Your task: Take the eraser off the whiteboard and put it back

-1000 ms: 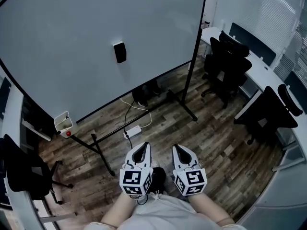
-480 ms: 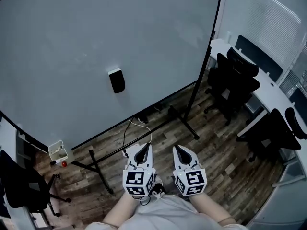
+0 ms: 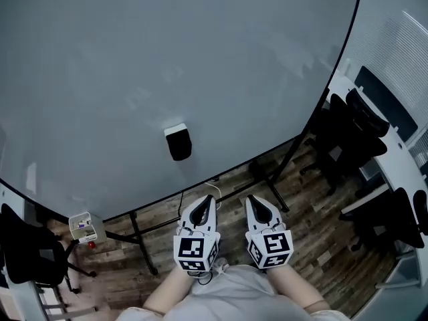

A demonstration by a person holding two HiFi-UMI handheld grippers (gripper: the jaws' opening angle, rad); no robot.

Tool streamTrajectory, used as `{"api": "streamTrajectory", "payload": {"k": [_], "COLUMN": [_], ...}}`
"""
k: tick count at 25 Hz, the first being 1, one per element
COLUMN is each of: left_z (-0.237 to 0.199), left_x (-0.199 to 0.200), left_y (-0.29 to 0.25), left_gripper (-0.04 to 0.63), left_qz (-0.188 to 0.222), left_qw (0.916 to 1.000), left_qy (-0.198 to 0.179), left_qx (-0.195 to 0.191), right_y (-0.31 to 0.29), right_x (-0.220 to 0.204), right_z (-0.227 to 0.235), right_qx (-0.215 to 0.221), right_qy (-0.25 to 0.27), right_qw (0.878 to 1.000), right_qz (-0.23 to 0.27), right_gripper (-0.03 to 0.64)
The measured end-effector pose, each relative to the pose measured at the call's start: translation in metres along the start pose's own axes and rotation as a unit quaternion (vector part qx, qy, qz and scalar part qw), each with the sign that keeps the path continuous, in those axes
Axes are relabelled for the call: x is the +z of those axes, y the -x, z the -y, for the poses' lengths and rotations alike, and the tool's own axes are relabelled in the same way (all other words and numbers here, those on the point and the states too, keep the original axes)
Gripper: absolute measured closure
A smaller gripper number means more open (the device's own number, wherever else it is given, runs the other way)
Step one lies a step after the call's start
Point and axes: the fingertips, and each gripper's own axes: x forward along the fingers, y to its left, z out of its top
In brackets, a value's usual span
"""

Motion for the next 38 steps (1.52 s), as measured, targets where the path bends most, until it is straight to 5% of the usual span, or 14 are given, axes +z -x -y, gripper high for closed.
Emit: {"api": "streamTrajectory", "payload": {"k": [8, 14, 19, 23, 24, 26, 31, 38], "left_z": [-0.044, -0.055, -0.057, -0.064, -0.065, -0.068, -0.088, -0.101], "left_x": [0.013, 0.018, 0.047, 0.052, 0.052, 0.052, 0.069, 0.101], "left_y": [-0.012, -0.013, -0.013, -0.016, -0.019, -0.026, -0.03, -0.038], "left_gripper": [0.578, 0.577, 0.577, 0.576, 0.566, 0.366, 0.305, 0.302], "left_qz": [0.006, 0.013, 0.062, 0.055, 0.048, 0.033, 0.032, 0.057], "left_qw": [0.9947, 0.9817, 0.968, 0.9614, 0.9621, 0.9646, 0.9544, 0.9447], "left_qy": [-0.006, 0.01, -0.004, 0.017, 0.024, 0.037, 0.037, 0.018], "left_qx": [0.103, 0.19, 0.243, 0.269, 0.267, 0.259, 0.294, 0.322], "right_y": [-0.061, -0.086, -0.097, -0.1, -0.1, -0.101, -0.104, -0.112], "right_x": [0.013, 0.025, 0.037, 0.041, 0.042, 0.045, 0.046, 0.043], "right_z": [-0.017, -0.022, -0.022, -0.025, -0.025, -0.025, -0.016, -0.001], "right_qx": [0.095, 0.174, 0.218, 0.244, 0.248, 0.253, 0.26, 0.252], "right_qy": [0.024, 0.047, 0.06, 0.064, 0.064, 0.063, 0.063, 0.062], "right_qw": [0.995, 0.984, 0.974, 0.968, 0.967, 0.965, 0.964, 0.966], "right_qz": [0.001, -0.002, -0.001, -0.004, -0.004, -0.004, -0.007, -0.017], "right_gripper": [0.589, 0.589, 0.589, 0.589, 0.589, 0.589, 0.588, 0.588]}}
